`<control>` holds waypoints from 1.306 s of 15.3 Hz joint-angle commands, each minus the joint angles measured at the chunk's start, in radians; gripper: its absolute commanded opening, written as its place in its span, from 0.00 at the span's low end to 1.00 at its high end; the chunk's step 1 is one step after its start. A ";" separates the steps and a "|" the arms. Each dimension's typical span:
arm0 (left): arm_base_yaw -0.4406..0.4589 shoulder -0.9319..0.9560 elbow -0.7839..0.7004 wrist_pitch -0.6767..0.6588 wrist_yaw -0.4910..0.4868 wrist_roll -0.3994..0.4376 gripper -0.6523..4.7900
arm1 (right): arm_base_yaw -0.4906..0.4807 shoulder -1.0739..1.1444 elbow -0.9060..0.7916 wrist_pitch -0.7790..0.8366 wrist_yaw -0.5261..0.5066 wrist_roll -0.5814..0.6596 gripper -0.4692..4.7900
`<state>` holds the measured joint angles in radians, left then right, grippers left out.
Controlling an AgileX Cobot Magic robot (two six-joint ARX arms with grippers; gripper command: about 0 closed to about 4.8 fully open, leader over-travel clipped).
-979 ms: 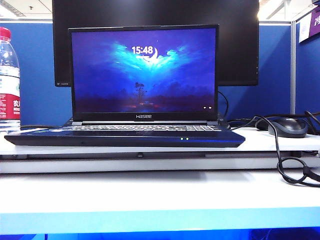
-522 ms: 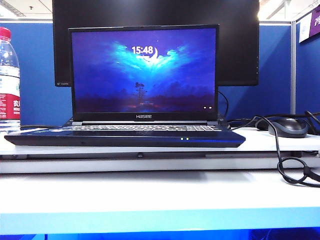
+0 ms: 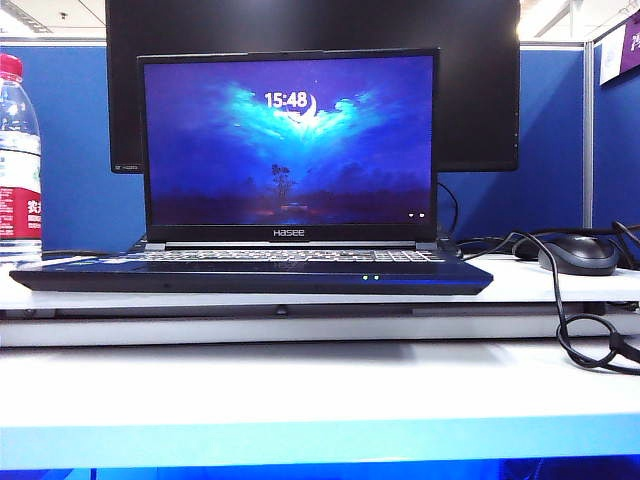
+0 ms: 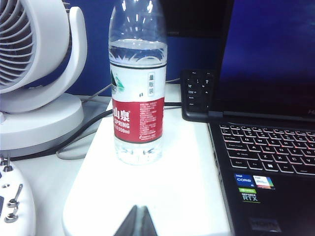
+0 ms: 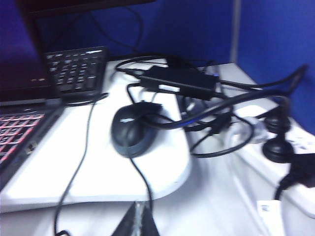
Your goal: Open the lid of the black laptop.
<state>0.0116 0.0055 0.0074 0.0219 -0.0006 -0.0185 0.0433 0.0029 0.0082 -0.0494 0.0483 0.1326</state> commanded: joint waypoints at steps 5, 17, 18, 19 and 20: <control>-0.002 -0.002 0.000 0.009 0.004 0.004 0.11 | 0.003 -0.002 -0.005 -0.029 -0.002 -0.002 0.09; -0.002 -0.002 0.000 0.009 0.004 0.004 0.11 | 0.008 -0.002 -0.005 -0.023 -0.002 -0.002 0.09; -0.002 -0.002 0.000 0.009 0.004 0.004 0.11 | 0.008 -0.002 -0.005 -0.023 -0.002 -0.002 0.09; -0.002 -0.002 0.000 0.009 0.004 0.004 0.11 | 0.008 -0.002 -0.005 -0.023 -0.002 -0.002 0.09; -0.002 -0.002 0.000 0.009 0.004 0.004 0.11 | 0.008 -0.002 -0.005 -0.023 -0.002 -0.002 0.09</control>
